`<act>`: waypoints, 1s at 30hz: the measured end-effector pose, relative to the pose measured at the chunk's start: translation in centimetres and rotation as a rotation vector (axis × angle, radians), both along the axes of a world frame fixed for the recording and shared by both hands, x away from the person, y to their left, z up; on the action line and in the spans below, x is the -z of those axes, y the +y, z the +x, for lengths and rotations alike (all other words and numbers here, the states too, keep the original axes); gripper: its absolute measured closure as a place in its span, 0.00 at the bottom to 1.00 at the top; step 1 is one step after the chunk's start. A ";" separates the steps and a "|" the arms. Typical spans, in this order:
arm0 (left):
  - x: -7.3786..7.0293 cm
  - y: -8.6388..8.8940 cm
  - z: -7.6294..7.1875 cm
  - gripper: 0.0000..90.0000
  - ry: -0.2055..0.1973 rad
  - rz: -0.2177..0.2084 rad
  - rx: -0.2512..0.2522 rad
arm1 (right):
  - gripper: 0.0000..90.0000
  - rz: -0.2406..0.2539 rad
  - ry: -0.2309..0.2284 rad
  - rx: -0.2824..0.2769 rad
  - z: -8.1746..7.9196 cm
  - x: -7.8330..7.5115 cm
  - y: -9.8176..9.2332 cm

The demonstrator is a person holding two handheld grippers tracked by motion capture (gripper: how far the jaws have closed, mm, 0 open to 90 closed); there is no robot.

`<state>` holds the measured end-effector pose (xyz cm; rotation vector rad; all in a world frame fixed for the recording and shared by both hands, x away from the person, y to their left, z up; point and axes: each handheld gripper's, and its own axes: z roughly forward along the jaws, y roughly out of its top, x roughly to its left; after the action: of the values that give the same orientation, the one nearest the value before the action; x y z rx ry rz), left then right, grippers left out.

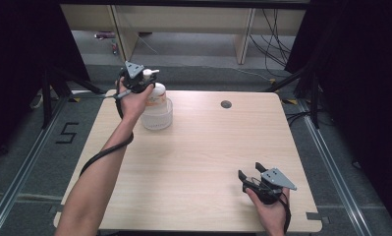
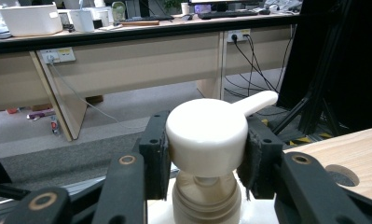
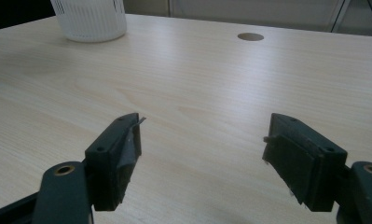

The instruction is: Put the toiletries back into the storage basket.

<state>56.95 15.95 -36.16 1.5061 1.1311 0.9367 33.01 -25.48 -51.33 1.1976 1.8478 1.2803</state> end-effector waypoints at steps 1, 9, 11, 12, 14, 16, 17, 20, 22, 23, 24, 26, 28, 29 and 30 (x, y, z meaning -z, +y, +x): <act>0.0 0.0 0.0 0.63 0.000 0.000 0.000 | 0.30 -0.006 -0.005 -0.002 0.1 0.0 -0.1; -0.2 -0.3 -0.4 0.50 -0.006 -0.007 0.000 | 0.30 -0.018 0.009 -0.004 -0.1 -0.1 -0.1; -0.2 -0.3 -0.6 0.46 0.002 -0.016 -0.007 | 0.30 -0.011 0.021 -0.010 -0.1 -0.1 -0.1; -0.3 -0.3 -0.6 0.45 0.001 -0.019 -0.009 | 0.30 0.001 -0.002 0.000 0.0 0.1 0.0; -0.4 -0.3 -0.8 0.43 -0.004 -0.018 -0.007 | 0.30 0.007 -0.001 0.002 0.0 0.1 0.0; -0.6 -0.2 -0.9 0.41 -0.007 -0.018 -0.011 | 0.30 0.013 0.001 -0.002 0.0 0.1 0.1; -0.6 -0.2 -1.0 0.40 -0.006 -0.020 -0.014 | 0.30 0.009 0.000 0.003 0.0 0.1 0.1; -0.8 -0.1 -1.2 0.39 -0.013 -0.024 -0.022 | 0.30 0.013 -0.001 -0.001 0.0 0.1 0.1; -1.0 0.0 -1.5 0.38 -0.020 -0.027 -0.022 | 0.30 0.004 0.001 -0.002 0.0 0.1 0.1; -1.1 0.0 -1.6 0.38 -0.020 -0.025 -0.019 | 0.30 0.004 0.002 -0.003 0.0 0.1 0.0; -1.2 0.0 -1.8 0.38 -0.023 -0.029 -0.018 | 0.30 0.004 0.001 -0.003 0.0 0.1 0.1; -1.3 0.1 -2.2 0.38 -0.022 -0.035 -0.014 | 0.30 0.013 0.005 0.003 -0.1 0.0 0.1; -1.4 0.2 -2.6 0.38 -0.023 -0.037 -0.014 | 0.30 0.013 0.006 0.003 -0.1 0.0 0.1; -1.5 0.3 -2.8 0.38 -0.021 -0.038 -0.014 | 0.30 0.012 0.005 0.003 -0.1 0.0 0.1; -1.5 0.3 -3.0 0.38 -0.022 -0.044 -0.016 | 0.30 0.015 0.000 0.007 -0.1 0.1 0.1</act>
<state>53.99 16.27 -34.70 1.4500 1.1423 0.9316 32.94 -25.34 -51.41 1.2109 1.8351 1.2931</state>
